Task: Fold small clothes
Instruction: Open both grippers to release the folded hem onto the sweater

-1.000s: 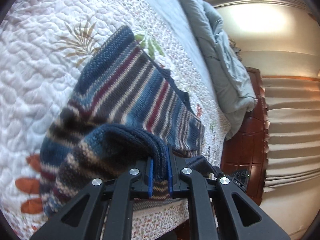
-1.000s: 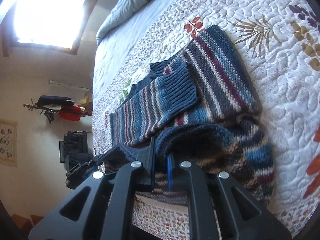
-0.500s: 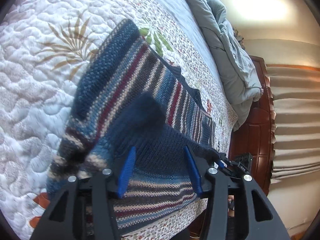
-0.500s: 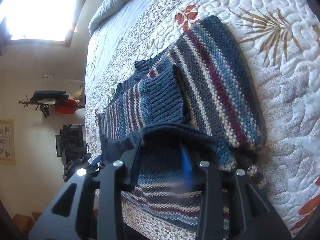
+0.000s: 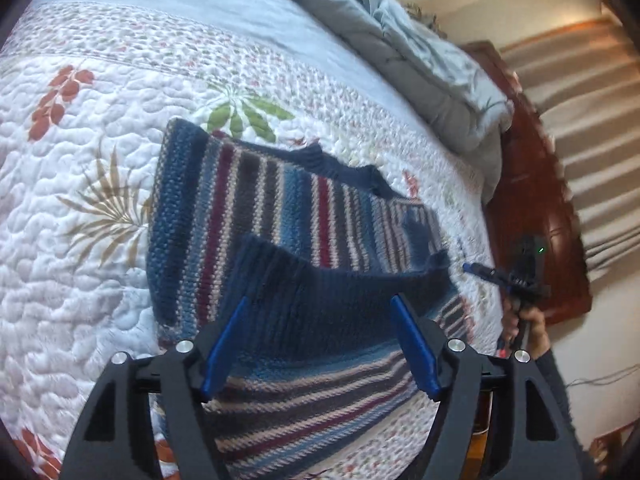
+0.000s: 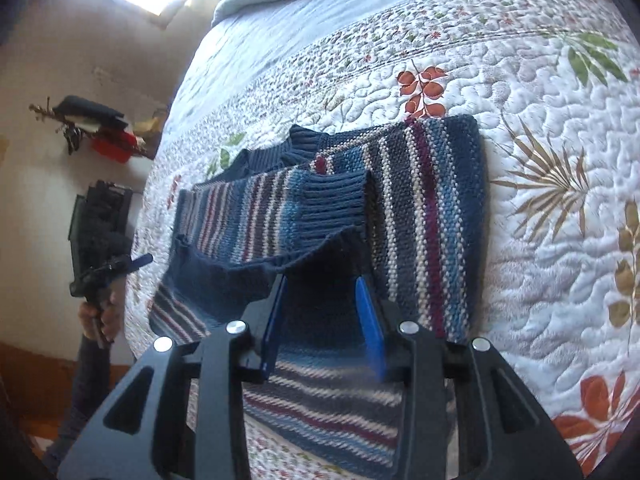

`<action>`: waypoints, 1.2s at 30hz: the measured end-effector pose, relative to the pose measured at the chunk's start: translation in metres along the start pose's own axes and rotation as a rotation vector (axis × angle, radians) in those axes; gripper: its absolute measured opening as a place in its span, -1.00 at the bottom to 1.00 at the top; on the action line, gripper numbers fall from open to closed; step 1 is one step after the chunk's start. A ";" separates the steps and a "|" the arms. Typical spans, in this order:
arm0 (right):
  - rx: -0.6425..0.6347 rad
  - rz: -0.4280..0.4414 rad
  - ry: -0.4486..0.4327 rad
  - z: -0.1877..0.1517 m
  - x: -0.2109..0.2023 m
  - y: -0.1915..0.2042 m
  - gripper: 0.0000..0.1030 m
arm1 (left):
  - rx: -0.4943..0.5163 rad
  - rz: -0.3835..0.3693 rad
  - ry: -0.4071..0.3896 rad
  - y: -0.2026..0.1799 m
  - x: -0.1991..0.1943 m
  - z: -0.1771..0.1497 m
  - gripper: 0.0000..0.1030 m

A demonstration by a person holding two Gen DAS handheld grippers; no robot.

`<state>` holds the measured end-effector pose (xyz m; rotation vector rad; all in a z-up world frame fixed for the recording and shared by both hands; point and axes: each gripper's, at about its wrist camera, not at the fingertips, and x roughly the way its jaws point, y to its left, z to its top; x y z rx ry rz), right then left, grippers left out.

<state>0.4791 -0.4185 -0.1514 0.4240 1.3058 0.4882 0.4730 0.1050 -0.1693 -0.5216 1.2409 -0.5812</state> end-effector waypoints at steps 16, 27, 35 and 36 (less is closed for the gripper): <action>-0.045 0.027 0.014 0.005 0.037 -0.015 -0.06 | 0.068 0.053 0.093 0.023 0.047 0.007 0.28; -0.074 0.050 0.026 0.003 0.042 -0.016 -0.59 | 0.057 0.039 0.104 0.034 0.054 0.009 -0.58; -0.050 0.057 0.001 0.001 0.034 -0.023 -0.35 | 0.071 0.033 0.067 0.035 0.052 0.005 -0.77; -0.053 0.060 0.000 0.001 0.033 -0.023 -0.35 | 0.064 0.021 0.073 0.035 0.052 0.006 -0.70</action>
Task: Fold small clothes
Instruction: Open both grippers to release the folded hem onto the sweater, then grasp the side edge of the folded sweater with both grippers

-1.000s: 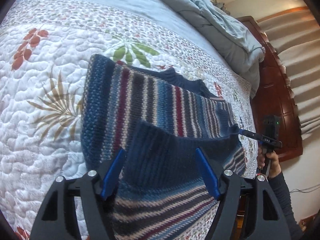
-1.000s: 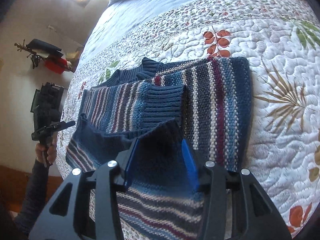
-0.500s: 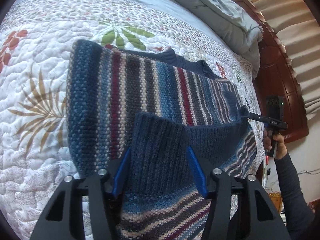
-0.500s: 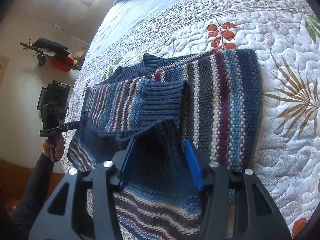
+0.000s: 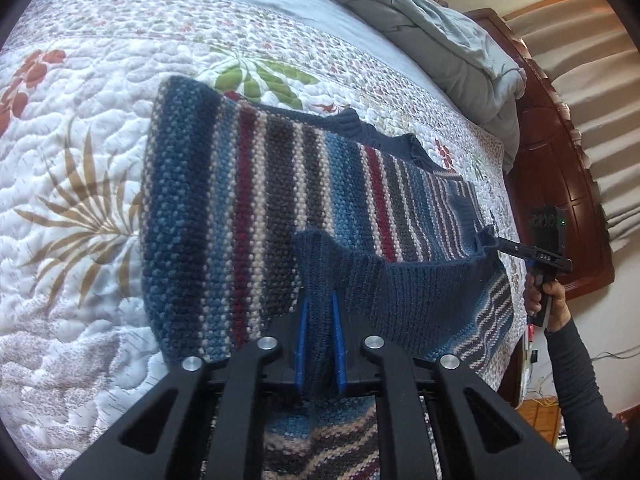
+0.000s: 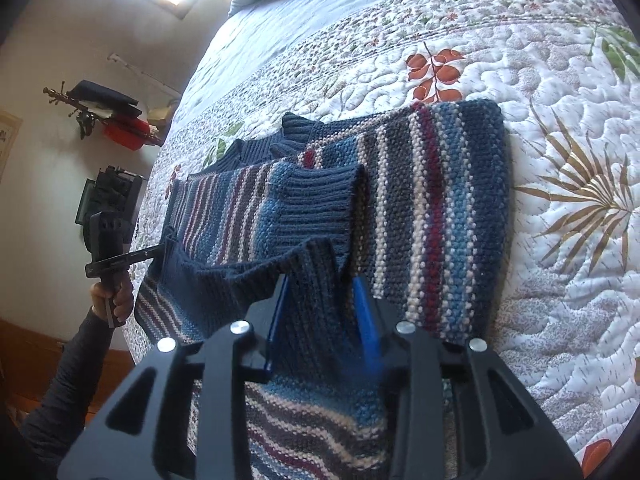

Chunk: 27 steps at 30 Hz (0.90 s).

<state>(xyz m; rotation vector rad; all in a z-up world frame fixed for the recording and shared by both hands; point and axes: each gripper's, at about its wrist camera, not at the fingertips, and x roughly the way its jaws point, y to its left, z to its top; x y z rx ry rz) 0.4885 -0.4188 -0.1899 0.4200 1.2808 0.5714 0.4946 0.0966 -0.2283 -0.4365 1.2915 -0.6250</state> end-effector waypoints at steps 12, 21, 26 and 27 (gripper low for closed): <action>-0.041 0.005 0.015 -0.003 0.003 0.007 -0.82 | 0.032 -0.020 -0.004 -0.007 0.006 0.003 -0.81; -0.063 -0.008 -0.051 -0.011 -0.022 0.020 -0.83 | 0.069 -0.019 -0.118 -0.026 -0.021 -0.005 -0.84; -0.096 -0.003 -0.110 -0.013 -0.052 0.041 -0.84 | 0.099 -0.058 -0.192 -0.046 -0.054 -0.006 -0.84; -0.108 -0.003 -0.125 -0.013 -0.061 0.049 -0.84 | 0.106 -0.065 -0.207 -0.051 -0.061 -0.006 -0.84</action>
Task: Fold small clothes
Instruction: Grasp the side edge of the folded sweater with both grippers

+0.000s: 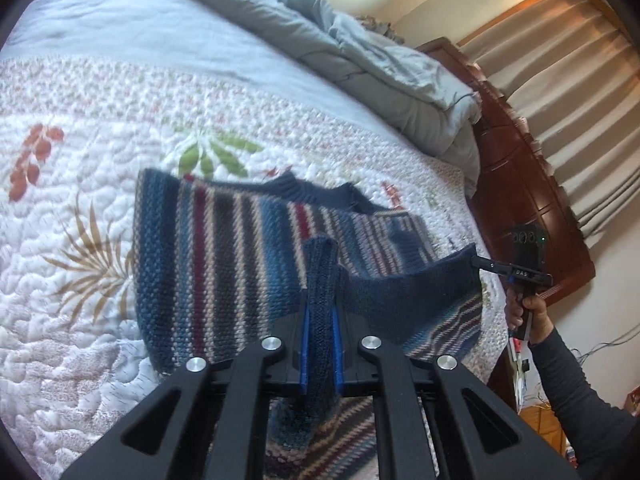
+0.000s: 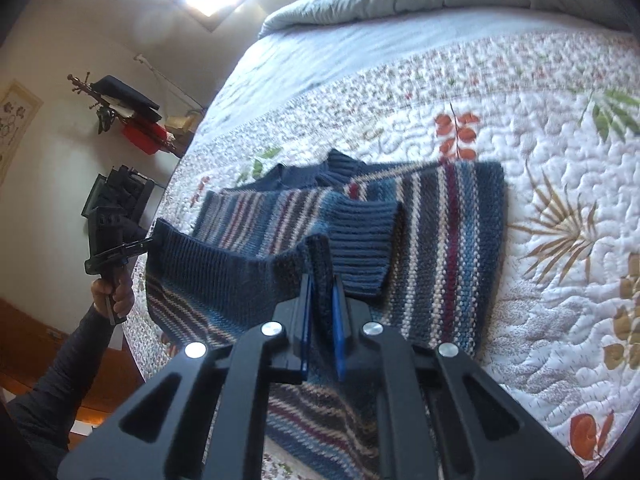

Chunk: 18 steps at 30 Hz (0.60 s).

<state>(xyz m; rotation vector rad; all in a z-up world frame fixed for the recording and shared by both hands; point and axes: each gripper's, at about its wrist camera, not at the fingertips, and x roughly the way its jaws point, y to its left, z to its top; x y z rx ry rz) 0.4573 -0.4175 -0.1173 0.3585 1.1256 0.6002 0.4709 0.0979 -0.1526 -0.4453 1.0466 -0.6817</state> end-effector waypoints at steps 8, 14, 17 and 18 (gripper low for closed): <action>-0.040 -0.024 -0.115 0.038 -0.043 0.034 -0.85 | 0.025 -0.004 -0.104 -0.024 -0.041 0.040 -0.84; 0.041 -0.089 -0.159 0.086 -0.019 0.013 -0.85 | -0.025 0.052 -0.132 -0.007 -0.020 0.087 -0.84; 0.093 -0.152 -0.113 0.105 0.016 -0.007 -0.85 | -0.090 0.115 -0.088 0.018 0.013 0.104 -0.84; 0.118 -0.174 -0.076 0.109 0.034 -0.016 -0.85 | -0.116 0.150 -0.060 0.029 0.029 0.107 -0.84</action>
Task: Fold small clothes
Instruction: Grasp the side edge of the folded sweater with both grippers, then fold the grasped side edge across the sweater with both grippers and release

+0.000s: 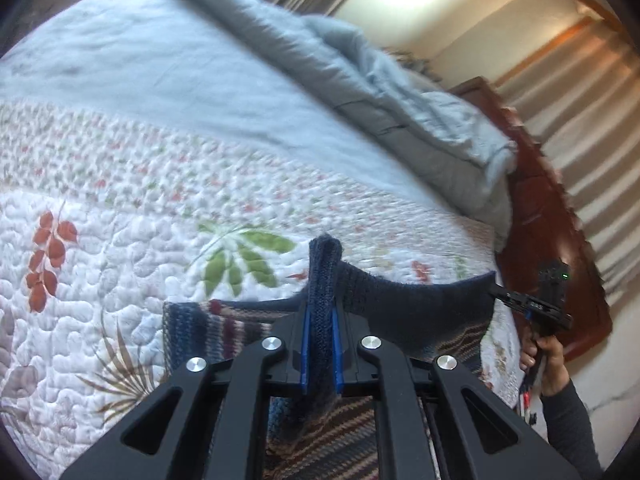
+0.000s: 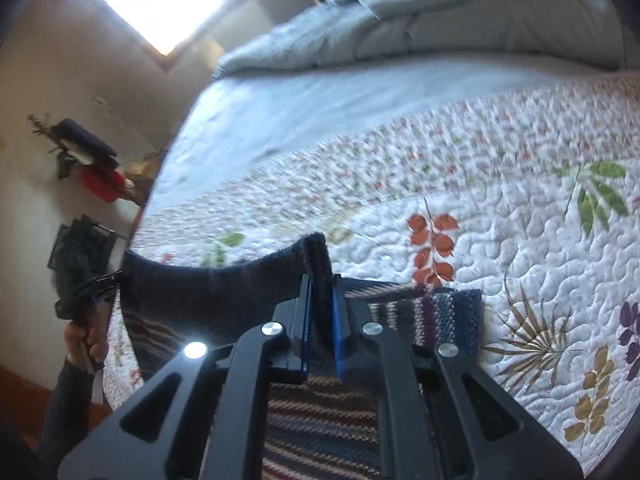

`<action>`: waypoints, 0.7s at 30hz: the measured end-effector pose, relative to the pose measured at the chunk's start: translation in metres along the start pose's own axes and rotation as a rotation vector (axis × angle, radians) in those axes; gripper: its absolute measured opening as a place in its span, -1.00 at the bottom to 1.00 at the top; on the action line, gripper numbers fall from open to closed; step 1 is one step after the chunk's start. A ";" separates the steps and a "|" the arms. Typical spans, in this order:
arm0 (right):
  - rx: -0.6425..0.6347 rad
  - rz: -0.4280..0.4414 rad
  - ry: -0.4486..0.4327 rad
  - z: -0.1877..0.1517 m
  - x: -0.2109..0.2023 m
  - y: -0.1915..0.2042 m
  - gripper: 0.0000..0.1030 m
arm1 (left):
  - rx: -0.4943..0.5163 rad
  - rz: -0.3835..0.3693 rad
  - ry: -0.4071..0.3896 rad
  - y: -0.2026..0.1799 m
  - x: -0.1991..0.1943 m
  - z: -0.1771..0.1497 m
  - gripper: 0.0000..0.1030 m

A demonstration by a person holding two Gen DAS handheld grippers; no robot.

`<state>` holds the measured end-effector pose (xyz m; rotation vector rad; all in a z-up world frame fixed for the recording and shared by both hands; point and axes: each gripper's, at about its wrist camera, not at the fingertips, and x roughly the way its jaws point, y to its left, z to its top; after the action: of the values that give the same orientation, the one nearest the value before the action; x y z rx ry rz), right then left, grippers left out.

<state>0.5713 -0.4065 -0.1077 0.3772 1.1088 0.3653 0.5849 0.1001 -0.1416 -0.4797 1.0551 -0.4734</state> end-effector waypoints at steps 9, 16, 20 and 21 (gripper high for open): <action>0.047 -0.075 0.065 0.005 0.053 -0.014 -0.85 | -0.105 0.122 0.089 0.035 0.061 0.000 -0.84; 0.062 -0.063 0.017 0.019 0.047 -0.015 -0.85 | -0.102 0.092 0.024 0.030 0.044 0.024 -0.84; 0.081 -0.068 0.017 0.020 0.059 -0.021 -0.85 | -0.113 0.098 0.027 0.035 0.054 0.029 -0.84; 0.084 -0.073 0.025 0.021 0.064 -0.023 -0.85 | -0.120 0.106 0.037 0.038 0.060 0.028 -0.84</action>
<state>0.6181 -0.3995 -0.1609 0.4066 1.1615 0.2601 0.6399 0.1003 -0.1943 -0.5197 1.1427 -0.3274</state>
